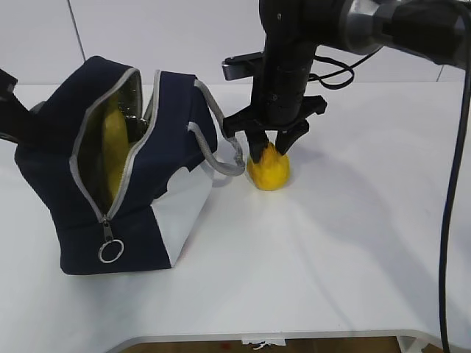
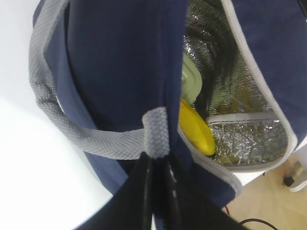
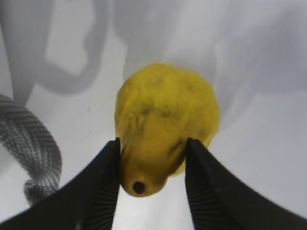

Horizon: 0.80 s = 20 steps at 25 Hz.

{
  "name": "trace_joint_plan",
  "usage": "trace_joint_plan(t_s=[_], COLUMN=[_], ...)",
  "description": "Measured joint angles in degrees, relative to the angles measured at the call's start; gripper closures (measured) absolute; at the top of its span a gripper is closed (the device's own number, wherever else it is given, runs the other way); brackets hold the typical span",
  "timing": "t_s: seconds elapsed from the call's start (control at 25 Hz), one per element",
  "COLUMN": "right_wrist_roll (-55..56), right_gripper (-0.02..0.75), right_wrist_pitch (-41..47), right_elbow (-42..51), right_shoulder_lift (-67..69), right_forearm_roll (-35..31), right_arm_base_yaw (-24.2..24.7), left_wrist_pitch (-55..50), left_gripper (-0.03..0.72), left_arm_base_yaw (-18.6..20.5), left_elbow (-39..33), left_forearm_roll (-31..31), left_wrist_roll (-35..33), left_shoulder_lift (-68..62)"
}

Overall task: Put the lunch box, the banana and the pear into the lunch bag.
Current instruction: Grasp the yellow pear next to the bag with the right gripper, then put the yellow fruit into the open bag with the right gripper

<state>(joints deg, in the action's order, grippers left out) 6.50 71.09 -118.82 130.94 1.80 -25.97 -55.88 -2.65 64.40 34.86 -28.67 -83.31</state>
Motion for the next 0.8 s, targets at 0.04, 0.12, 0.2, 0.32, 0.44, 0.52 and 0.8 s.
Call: trace_joint_plan(t_s=[0.04,0.12,0.2,0.32,0.44,0.52,0.8], right_wrist_roll=[0.0,0.0,-0.4,-0.9,-1.0,-1.1,-1.3], right_gripper=[0.404,0.454,0.476,0.484,0.485,0.486,0.488], right_wrist_pitch=[0.0,0.0,0.0,0.0,0.0,0.0,0.7], right_elbow=[0.0,0.0,0.0,0.0,0.0,0.0,-3.0], right_shoulder_lift=[0.0,0.0,-0.1,-0.9,-4.0,-6.6,-16.6], right_forearm_roll=[0.1,0.8,1.4,3.6,5.9,7.1,-0.5], right_arm_base_yaw=[0.0,0.0,0.0,0.0,0.0,0.0,0.0], left_wrist_pitch=[0.0,-0.1,-0.1,-0.1,-0.2,-0.2,-0.2], left_gripper=[0.688,0.688,0.688,0.688,0.688,0.688,0.688], left_arm_base_yaw=[0.0,0.0,0.0,0.0,0.0,0.0,0.0], left_elbow=[0.0,0.0,0.0,0.0,0.0,0.0,0.0], left_forearm_roll=[0.0,0.0,0.0,0.0,0.0,0.0,0.0], left_wrist_roll=[0.0,0.0,0.0,0.0,0.0,0.0,0.0], left_shoulder_lift=[0.0,0.0,0.0,0.0,0.0,0.0,0.0])
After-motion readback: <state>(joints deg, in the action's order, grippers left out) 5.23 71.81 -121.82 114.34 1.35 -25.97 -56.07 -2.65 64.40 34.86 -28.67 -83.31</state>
